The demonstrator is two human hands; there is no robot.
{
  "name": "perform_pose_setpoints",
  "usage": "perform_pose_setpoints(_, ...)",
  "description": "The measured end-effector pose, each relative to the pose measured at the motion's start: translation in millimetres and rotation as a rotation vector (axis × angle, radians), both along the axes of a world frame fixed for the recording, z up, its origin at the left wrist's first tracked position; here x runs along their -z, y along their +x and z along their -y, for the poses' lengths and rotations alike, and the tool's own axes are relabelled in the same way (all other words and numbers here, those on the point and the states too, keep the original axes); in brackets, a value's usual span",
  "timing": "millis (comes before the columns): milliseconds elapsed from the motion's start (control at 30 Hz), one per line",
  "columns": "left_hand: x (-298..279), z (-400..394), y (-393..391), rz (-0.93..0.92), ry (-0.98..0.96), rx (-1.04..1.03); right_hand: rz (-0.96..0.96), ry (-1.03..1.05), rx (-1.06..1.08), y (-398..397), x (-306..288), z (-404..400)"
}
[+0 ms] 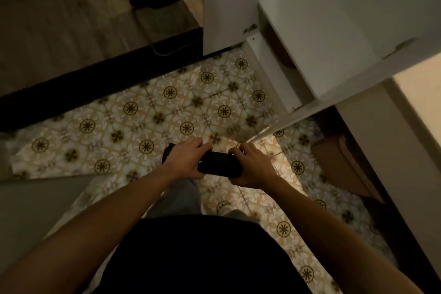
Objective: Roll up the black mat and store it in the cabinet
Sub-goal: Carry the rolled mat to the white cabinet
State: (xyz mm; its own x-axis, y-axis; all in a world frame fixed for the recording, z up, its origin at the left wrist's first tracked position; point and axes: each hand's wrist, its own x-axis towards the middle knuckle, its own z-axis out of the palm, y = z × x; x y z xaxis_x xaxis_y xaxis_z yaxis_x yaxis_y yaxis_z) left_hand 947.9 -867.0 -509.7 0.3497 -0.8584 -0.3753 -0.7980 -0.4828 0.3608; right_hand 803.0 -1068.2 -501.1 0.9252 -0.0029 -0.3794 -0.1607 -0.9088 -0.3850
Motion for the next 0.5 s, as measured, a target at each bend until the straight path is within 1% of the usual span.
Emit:
perform_pose_setpoints(67,3.9,18.2,41.3,-0.022,-0.018,0.009,-0.02,0.004,0.047,34.9,2.5,12.8)
perform_pose_setpoints(167,0.1,48.7,102.2,-0.064,-0.055,0.076,-0.012,0.018,0.115,83.5,-1.0,35.1)
perform_pose_setpoints(300,-8.9,92.6,186.8,-0.014,-0.061,0.183,0.034,-0.002,0.213,149.6,-5.7,63.4)
perform_pose_setpoints(433,-10.3,141.4,239.8,-0.023,-0.042,0.373,0.039,0.035,0.358,177.7,0.5,79.3)
perform_pose_setpoints(500,-6.5,174.8,264.9,-0.031,-0.013,0.426,0.03,0.048,0.436,193.0,9.1,96.2)
